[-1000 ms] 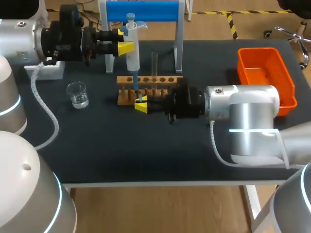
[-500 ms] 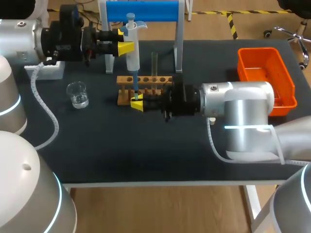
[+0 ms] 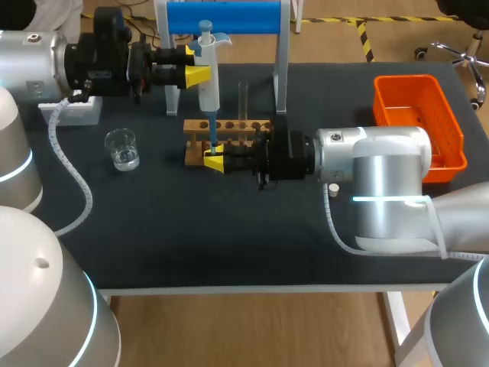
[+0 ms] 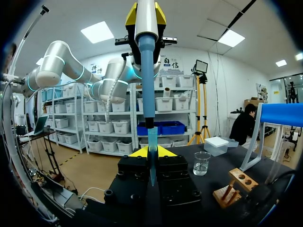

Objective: Invert the test tube, pick up the pipette, mount the tip to pipette, aspirate from beaker and dispense into the tube, eject the tip, return the pipette, and cap with the stopper.

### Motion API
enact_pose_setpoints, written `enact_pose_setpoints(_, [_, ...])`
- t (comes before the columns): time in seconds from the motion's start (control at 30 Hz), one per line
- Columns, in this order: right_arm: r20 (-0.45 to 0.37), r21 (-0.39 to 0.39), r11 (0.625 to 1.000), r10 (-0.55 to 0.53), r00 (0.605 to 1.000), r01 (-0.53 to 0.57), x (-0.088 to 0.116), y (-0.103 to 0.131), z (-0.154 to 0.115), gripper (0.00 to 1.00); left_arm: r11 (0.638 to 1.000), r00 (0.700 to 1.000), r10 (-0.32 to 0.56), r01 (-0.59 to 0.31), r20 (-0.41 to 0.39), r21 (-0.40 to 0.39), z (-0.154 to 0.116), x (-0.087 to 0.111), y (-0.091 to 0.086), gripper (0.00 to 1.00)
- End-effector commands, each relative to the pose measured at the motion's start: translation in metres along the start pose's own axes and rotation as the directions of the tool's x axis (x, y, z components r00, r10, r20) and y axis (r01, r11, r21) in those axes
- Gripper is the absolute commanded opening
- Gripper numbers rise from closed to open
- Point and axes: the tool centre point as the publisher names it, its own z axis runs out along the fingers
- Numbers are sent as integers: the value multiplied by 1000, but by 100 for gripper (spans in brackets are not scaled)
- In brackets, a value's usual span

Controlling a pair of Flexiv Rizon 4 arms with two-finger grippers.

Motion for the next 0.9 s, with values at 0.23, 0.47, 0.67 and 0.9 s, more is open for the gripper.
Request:
enact_pose_setpoints(0.23, [3, -4, 1000, -10, 1000, 10, 3, 5, -1, 0, 1000, 1000, 1, -1, 2, 2, 0, 1, 1, 0])
enact_pose_setpoints(0.47, [3, 2, 1000, -10, 1000, 10, 3, 1, -1, 0, 1000, 1000, 1, -1, 2, 2, 0, 1, 1, 0])
enact_pose_setpoints(0.67, [4, 5, 1000, -9, 1000, 9, 3, 0, -2, 0, 1000, 1000, 1, -1, 2, 2, 0, 1, 1, 0])
enact_pose_setpoints(0.9, [6, 8, 1000, -6, 1000, 6, 3, -2, -3, 0, 1000, 1000, 1, -1, 2, 2, 0, 1, 1, 0])
